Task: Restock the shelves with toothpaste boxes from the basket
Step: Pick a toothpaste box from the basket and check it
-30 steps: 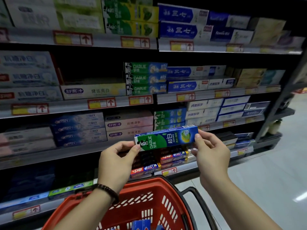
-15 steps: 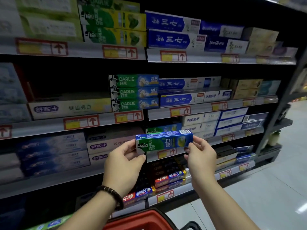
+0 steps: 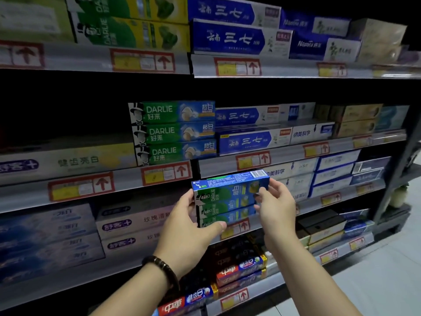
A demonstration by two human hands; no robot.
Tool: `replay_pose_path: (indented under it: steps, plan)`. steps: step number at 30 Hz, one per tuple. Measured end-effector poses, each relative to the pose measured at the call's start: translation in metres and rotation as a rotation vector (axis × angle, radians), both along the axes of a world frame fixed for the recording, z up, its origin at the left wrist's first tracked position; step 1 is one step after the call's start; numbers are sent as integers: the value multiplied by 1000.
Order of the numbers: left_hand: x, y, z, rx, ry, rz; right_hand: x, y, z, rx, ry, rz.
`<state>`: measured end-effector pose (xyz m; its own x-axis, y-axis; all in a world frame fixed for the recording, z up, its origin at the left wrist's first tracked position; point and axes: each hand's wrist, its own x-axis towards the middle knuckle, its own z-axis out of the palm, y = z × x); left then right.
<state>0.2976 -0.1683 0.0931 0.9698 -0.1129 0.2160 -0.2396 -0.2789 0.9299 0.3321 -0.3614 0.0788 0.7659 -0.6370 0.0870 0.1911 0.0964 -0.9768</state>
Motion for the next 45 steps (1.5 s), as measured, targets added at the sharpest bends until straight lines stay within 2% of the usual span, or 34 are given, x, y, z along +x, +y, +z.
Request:
replay_pose_path:
  steps: [15,26,35,45]
  plan:
    - [34,-12,-16,48,-14,-42,30,-11,-16,48,-77,115]
    - [51,-22,-22,82,-10,15,51,-15,-31,-138,-41,203]
    - [59,-20,-22,69,14,35,55,-16,-34,-258,8,182]
    - [69,-22,-15,193,-30,67,55,-15,-30,-400,177,291]
